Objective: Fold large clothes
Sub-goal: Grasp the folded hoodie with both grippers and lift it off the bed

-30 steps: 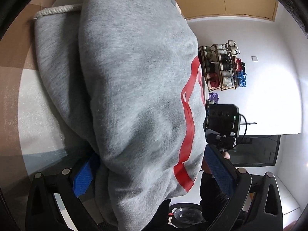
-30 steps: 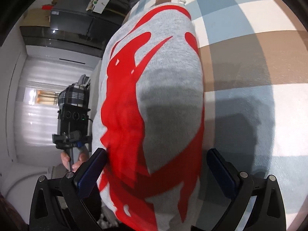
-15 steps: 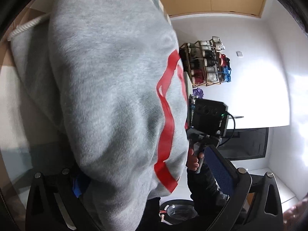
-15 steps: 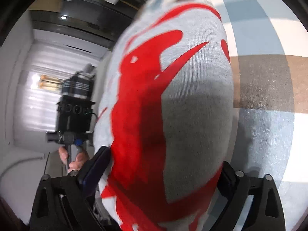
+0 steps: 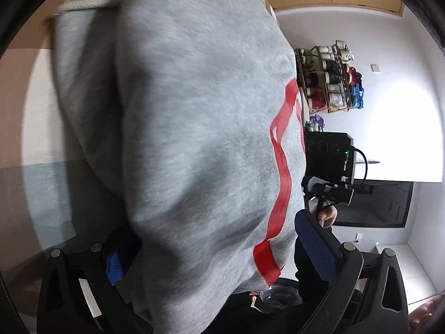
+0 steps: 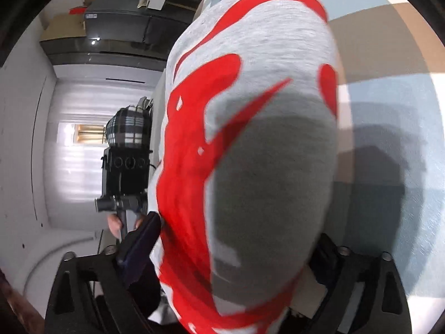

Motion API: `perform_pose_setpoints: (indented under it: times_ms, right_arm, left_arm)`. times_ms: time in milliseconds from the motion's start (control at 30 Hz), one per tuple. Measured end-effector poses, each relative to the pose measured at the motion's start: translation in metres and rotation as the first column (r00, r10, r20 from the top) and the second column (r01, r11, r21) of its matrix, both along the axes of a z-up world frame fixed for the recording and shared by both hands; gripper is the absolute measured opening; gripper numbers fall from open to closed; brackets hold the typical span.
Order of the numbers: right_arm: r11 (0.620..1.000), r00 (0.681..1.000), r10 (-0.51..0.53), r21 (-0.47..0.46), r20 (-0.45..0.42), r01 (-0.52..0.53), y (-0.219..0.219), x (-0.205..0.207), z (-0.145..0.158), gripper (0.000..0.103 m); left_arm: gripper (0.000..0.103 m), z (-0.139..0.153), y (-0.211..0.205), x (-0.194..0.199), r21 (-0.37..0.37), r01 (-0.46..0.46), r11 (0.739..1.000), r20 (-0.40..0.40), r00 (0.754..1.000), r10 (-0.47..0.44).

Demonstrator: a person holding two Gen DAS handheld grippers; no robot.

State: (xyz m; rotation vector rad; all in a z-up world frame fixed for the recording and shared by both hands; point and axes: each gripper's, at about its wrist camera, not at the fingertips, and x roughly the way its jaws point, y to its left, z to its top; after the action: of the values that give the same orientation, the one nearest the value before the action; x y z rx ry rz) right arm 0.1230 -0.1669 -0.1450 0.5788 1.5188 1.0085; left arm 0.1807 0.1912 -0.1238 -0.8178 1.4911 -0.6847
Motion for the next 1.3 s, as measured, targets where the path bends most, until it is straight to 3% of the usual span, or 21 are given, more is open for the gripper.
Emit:
perform_pose_setpoints:
  times_ms: [100, 200, 267, 333, 467, 633, 833, 1000, 1100, 1133, 1233, 1300]
  right_arm:
    - [0.999, 0.997, -0.003, -0.034, 0.076, 0.006, 0.001, -0.009, 0.006, 0.101]
    - [0.998, 0.994, -0.064, 0.008, 0.090, 0.064, -0.014, -0.012, 0.005, 0.082]
    - [0.996, 0.990, -0.086, 0.037, 0.113, 0.083, -0.018, -0.017, 0.007, 0.066]
    - [0.994, 0.984, -0.100, 0.049, 0.145, 0.094, -0.019, -0.024, 0.011, 0.061]
    - [0.991, 0.976, -0.126, 0.056, 0.176, 0.118, -0.023, -0.031, 0.015, 0.056]
    - [0.987, 0.970, -0.148, 0.097, 0.194, 0.132, -0.010, -0.041, 0.024, 0.054]
    - [0.982, 0.968, -0.154, 0.138, 0.198, 0.128, -0.030, -0.045, 0.027, 0.054]
    - [0.989, 0.979, -0.133, 0.088, 0.151, 0.121, -0.028, -0.045, 0.014, 0.057]
    - [0.994, 0.990, -0.109, 0.043, 0.094, 0.105, -0.018, -0.036, 0.004, 0.065]
    - [0.994, 0.991, -0.109, 0.038, 0.082, 0.106, -0.017, -0.032, 0.003, 0.069]
    - [0.996, 0.995, -0.089, 0.020, 0.038, 0.089, -0.006, -0.021, -0.001, 0.079]
    - [0.998, 0.996, -0.067, 0.001, 0.054, 0.067, 0.005, -0.018, -0.004, 0.085]
  left_arm:
    - [0.100, 0.004, -0.008, 0.001, -0.016, 0.001, 1.000, 0.019, 1.000, -0.001]
    - [0.098, 0.018, -0.011, -0.002, -0.015, -0.007, 1.000, 0.072, 0.997, 0.008]
    - [0.089, 0.026, -0.016, -0.004, 0.002, -0.009, 1.000, 0.108, 0.994, 0.009]
    - [0.078, 0.030, -0.020, -0.004, 0.027, -0.008, 1.000, 0.133, 0.991, 0.004]
    - [0.046, 0.036, -0.025, -0.006, 0.046, -0.003, 0.999, 0.171, 0.985, -0.005]
    - [0.030, 0.036, -0.031, -0.008, 0.065, 0.007, 0.998, 0.205, 0.978, -0.020]
    - [0.030, 0.030, -0.035, -0.007, 0.063, 0.054, 0.997, 0.219, 0.973, -0.067]
    - [0.029, 0.009, -0.041, -0.007, 0.108, 0.072, 0.992, 0.202, 0.975, -0.093]
    - [0.030, 0.004, -0.036, -0.001, 0.159, 0.053, 0.986, 0.216, 0.972, -0.087]
    - [0.030, 0.003, -0.032, 0.002, 0.145, 0.038, 0.989, 0.214, 0.974, -0.069]
    - [0.038, -0.005, -0.027, 0.008, 0.140, 0.031, 0.990, 0.189, 0.980, -0.057]
    - [0.043, -0.010, -0.027, 0.010, 0.156, 0.034, 0.987, 0.184, 0.981, -0.062]
